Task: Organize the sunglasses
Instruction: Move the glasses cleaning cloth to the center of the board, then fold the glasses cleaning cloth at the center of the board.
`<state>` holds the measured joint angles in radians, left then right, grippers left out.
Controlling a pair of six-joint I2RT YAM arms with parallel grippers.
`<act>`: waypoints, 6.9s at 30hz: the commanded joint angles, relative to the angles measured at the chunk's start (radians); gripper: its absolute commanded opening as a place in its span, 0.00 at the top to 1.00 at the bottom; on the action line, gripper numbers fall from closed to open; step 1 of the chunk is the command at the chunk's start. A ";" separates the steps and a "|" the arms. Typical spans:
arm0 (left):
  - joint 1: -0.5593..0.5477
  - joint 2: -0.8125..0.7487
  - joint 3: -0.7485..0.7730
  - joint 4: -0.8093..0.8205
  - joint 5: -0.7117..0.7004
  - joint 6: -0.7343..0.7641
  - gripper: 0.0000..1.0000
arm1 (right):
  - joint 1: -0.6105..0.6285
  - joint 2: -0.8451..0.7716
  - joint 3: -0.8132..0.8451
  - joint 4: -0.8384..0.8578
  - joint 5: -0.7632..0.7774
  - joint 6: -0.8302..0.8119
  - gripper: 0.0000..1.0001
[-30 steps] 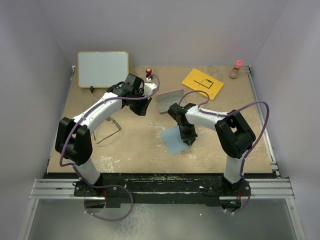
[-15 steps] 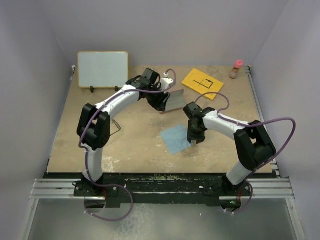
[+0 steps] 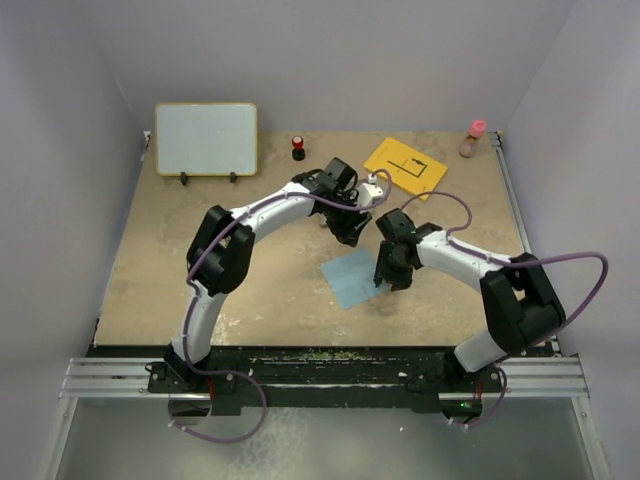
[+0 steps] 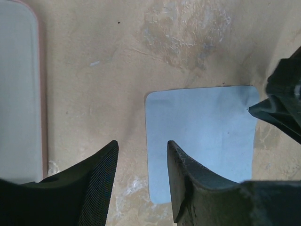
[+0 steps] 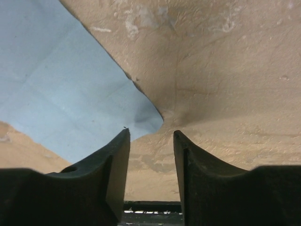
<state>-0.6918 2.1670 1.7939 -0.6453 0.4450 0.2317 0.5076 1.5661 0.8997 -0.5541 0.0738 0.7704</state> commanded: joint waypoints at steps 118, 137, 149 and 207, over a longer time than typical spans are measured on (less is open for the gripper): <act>-0.043 0.051 -0.025 -0.049 -0.233 -0.227 0.96 | -0.087 0.000 -0.059 0.208 -0.110 0.048 0.55; -0.028 0.052 -0.021 -0.063 -0.222 -0.232 0.96 | -0.058 0.119 -0.030 0.229 -0.098 0.042 0.97; 0.033 -0.004 0.007 -0.079 -0.213 -0.250 0.96 | -0.060 0.199 0.276 0.086 -0.008 -0.058 1.00; 0.057 0.213 0.193 -0.116 -0.258 -0.328 0.47 | -0.078 0.334 0.409 0.111 -0.063 -0.125 1.00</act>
<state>-0.6212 2.3402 1.9617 -0.7712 0.2146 -0.0719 0.4355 1.8935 1.3121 -0.4553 0.0124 0.6369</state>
